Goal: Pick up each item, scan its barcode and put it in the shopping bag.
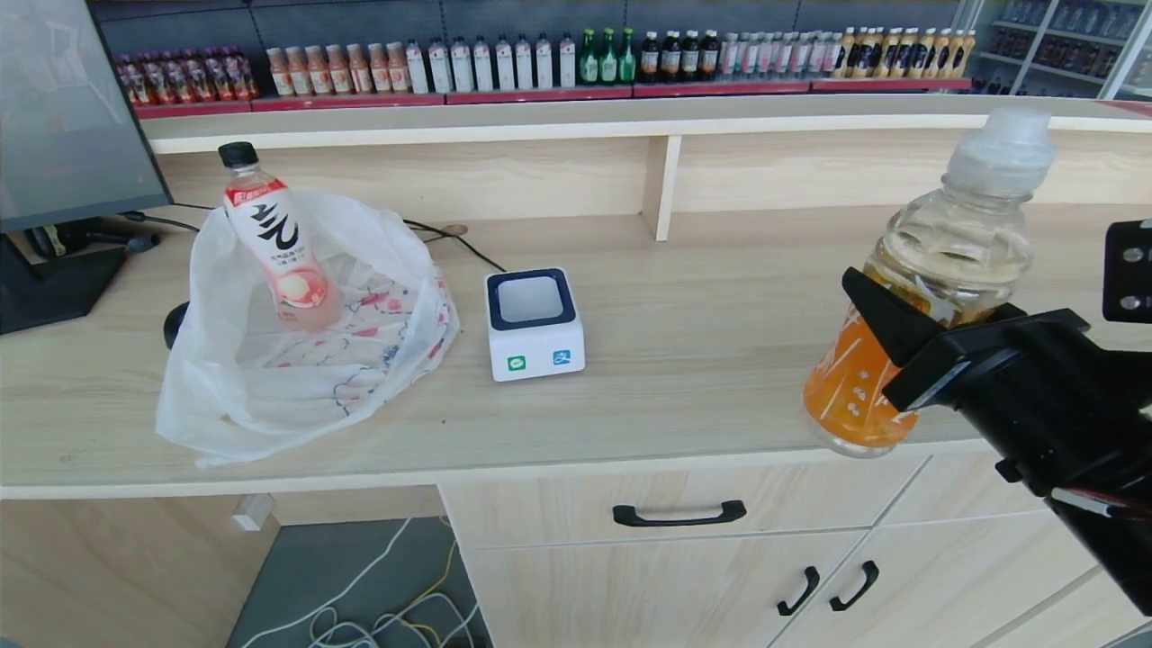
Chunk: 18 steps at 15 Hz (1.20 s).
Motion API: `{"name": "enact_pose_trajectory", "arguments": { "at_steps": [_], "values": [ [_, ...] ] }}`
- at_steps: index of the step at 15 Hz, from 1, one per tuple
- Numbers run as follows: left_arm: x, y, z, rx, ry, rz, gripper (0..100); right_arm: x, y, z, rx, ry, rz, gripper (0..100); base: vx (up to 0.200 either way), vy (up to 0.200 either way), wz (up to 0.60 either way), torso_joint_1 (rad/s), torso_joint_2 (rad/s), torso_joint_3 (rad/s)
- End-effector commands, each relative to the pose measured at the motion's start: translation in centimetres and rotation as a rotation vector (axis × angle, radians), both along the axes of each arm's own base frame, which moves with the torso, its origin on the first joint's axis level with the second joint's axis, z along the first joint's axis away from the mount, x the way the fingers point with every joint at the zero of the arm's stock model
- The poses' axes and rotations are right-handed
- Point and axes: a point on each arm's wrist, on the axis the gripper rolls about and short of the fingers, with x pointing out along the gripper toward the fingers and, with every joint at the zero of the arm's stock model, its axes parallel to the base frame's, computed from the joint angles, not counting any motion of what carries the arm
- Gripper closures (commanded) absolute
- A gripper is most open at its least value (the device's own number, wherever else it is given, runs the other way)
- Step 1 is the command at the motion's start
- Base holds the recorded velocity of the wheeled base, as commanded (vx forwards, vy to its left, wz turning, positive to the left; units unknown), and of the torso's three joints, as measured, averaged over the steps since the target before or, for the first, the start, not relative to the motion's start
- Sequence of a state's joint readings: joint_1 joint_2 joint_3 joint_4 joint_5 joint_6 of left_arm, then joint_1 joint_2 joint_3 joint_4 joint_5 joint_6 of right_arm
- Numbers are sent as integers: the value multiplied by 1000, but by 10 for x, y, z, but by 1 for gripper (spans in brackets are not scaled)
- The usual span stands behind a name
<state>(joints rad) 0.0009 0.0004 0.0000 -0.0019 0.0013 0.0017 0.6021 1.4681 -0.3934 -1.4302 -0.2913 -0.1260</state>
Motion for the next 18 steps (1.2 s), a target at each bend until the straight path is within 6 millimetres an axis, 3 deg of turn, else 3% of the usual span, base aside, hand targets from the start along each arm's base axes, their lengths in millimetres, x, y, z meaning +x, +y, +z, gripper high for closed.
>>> {"name": "enact_pose_trajectory", "arguments": {
  "at_steps": [1,10,18],
  "values": [
    [0,0,0,0,-2,1,0,1,1,-1,0,-1,2,100,0,200,0,27,12,-12],
    [0,0,0,0,-2,1,0,1,-2,-1,3,-6,-1,100,0,200,0,1,2,4],
    [0,0,0,1,-2,-1,0,0,-3,-4,-7,8,-9,100,0,0,0,0,0,0]
  ]
}}
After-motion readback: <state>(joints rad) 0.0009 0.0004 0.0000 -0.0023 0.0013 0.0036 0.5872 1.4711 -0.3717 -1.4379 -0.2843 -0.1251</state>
